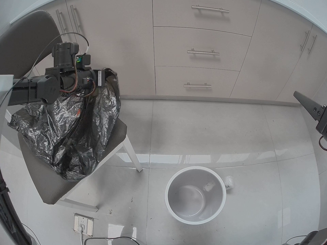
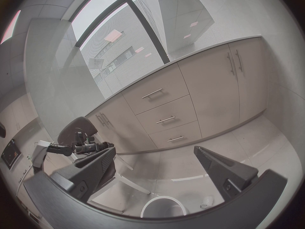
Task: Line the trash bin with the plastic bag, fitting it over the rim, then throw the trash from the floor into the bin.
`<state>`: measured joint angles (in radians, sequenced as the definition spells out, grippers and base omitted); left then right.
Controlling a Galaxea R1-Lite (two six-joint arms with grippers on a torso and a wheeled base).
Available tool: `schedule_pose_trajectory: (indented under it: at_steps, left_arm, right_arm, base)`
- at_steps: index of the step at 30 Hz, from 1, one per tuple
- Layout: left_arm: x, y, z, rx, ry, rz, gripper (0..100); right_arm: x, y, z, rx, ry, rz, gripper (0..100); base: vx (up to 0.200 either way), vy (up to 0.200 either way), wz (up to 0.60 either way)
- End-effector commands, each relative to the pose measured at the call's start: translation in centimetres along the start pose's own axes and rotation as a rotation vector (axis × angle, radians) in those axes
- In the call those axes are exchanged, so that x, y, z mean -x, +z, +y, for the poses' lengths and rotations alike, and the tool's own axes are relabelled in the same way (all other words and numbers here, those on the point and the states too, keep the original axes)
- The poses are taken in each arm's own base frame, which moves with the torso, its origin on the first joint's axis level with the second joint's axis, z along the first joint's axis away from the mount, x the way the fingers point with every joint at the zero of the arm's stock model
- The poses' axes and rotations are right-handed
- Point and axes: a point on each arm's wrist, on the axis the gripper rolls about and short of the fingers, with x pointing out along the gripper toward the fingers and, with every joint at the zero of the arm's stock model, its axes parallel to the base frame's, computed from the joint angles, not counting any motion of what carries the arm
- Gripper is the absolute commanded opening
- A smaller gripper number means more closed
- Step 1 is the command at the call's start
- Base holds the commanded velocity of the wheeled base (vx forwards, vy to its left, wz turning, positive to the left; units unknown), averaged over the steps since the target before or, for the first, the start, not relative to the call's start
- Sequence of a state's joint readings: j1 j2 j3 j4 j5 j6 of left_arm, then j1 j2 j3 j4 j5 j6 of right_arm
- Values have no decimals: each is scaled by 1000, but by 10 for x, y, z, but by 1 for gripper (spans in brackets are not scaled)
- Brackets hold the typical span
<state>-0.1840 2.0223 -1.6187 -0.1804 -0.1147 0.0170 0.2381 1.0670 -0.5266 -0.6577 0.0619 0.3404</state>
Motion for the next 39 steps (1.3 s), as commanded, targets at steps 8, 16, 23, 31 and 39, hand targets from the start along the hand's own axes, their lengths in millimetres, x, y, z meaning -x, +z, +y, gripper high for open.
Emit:
schedule_pose_trajectory:
  at_steps: [8,16,23,31,39]
  left_arm:
    - [183,47,-177,220,-286,-190,0]
    - [210,44,-218,422,-217,-232,0]
    - [219,54,-212,625,-251,-251,0]
    - [221,58,-210,661,-266,-271,0]
    - [221,61,-214,669,-287,-288,0]
  right_arm:
    - [1,-19,1,68,79,94,100]
    - [-9,-43,9,104,149,208,100]
    - [-29,-74,6,113,139,357,100]
    - [-36,-108,24,116,239,493,100]
    - [-41,-136,34,122,296,565,100]
  base:
    - [0,0,0]
    - [0,0,0]
    - [0,0,0]
    - [0,0,0]
    - [0,0,0]
